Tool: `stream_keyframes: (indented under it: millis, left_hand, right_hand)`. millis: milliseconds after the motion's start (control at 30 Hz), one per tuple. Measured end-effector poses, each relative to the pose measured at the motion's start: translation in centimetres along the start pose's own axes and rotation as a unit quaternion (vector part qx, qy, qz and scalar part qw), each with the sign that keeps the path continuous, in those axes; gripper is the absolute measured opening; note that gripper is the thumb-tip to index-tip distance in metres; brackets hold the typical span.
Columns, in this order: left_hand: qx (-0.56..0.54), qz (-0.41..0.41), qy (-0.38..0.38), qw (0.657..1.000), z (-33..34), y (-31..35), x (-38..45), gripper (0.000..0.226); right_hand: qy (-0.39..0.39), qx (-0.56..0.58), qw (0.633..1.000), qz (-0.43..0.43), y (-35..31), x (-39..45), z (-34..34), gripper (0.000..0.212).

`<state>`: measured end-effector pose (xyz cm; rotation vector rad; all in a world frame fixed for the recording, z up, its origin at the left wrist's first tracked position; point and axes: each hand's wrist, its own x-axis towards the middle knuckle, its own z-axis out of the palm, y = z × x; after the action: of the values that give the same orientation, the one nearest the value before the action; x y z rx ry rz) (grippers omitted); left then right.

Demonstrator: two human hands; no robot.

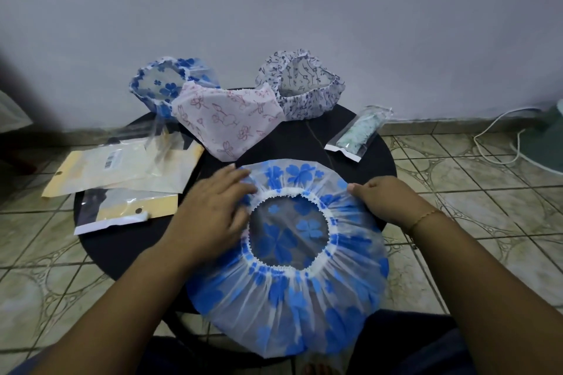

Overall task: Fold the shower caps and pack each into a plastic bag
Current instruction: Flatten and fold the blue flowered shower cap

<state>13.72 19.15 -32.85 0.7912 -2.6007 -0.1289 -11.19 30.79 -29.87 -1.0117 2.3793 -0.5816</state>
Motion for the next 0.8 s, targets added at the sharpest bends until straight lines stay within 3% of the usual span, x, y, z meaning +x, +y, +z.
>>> stream_keyframes:
  millis: [100,167,333,467,667,800]
  left_hand:
    - [-0.021,-0.034,-0.182,0.982,0.4,1.0,-0.5,0.092]
    - [-0.003,-0.054,-0.237,0.97,0.8,1.1,-0.7,0.108]
    - [0.025,-0.075,-0.264,0.961,0.8,1.1,-0.9,0.113]
    - [0.001,-0.126,-0.28,0.952,0.8,1.7,-0.6,0.11]
    - [-0.078,-0.218,-0.289,0.929,-0.5,3.1,-0.8,0.099]
    - [-0.063,-0.215,-0.282,0.933,-0.5,3.9,-1.2,0.137]
  right_hand:
    - [0.028,0.062,0.997,-0.034,-0.5,-0.1,1.0,0.031]
    - [0.066,0.1,0.992,-0.038,-0.6,0.1,1.7,0.026]
    - [0.142,0.088,0.986,-0.024,0.2,0.8,2.1,0.024]
    - [0.136,0.07,0.986,-0.061,0.6,0.8,1.9,0.027]
    - [0.043,0.111,0.993,-0.017,1.0,-1.0,-0.5,0.045]
    - [-0.068,0.163,0.983,0.045,1.4,-2.4,-1.8,0.043]
